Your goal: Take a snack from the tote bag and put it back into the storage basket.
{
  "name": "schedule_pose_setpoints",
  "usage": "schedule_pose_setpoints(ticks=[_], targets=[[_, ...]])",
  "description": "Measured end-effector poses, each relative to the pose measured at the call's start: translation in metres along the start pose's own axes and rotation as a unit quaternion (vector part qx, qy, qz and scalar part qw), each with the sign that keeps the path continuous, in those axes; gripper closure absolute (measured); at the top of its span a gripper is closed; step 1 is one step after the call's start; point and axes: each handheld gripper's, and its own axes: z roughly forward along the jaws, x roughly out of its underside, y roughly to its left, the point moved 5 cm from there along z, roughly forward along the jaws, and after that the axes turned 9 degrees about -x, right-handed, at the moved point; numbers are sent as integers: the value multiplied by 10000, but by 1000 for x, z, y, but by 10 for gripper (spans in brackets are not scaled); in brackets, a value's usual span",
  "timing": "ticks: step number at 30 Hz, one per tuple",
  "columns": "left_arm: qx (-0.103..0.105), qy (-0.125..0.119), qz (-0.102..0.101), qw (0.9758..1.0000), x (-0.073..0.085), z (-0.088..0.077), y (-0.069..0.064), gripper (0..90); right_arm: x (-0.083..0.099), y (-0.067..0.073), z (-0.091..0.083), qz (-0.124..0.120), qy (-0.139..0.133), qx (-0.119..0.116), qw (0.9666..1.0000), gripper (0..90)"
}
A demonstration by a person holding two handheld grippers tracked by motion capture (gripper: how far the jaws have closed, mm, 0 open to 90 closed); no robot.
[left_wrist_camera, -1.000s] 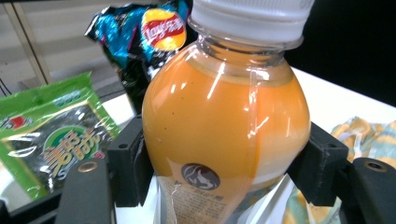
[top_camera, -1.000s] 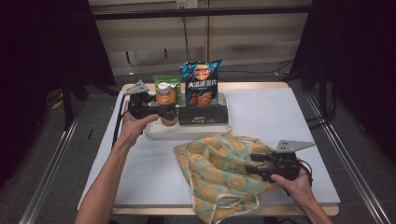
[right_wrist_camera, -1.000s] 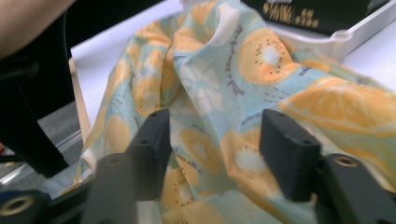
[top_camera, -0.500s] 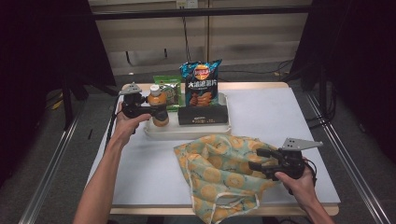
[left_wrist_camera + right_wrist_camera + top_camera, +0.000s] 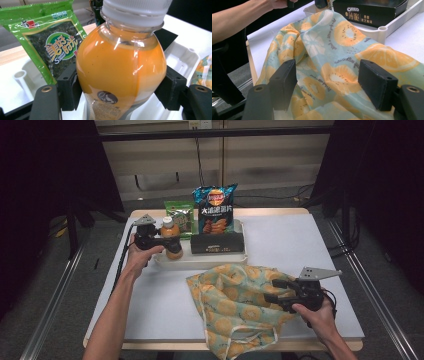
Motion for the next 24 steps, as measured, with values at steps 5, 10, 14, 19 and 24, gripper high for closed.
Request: schedule_pose_setpoints(ticks=[5, 10, 14, 19, 24], targets=[[-31, 37, 107, 9999, 1, -1, -3, 306, 1, 0, 0, -2, 13, 7, 10000, 303], [-272, 151, 261, 9992, -1, -2, -9, 298, 1, 0, 2, -41, 69, 33, 10000, 272], [-412, 146, 102, 9990, -2, -2, -11, 272, 1, 2, 4, -41, 94, 19, 9999, 264], [-626, 73, -311, 9975, -5, -3, -15, 220, 1, 2, 4, -55, 100, 13, 9999, 262], [-1068, 143, -489, 9930, -3, 0, -18, 164, 2, 2, 5, -57, 120, 32, 9999, 259]])
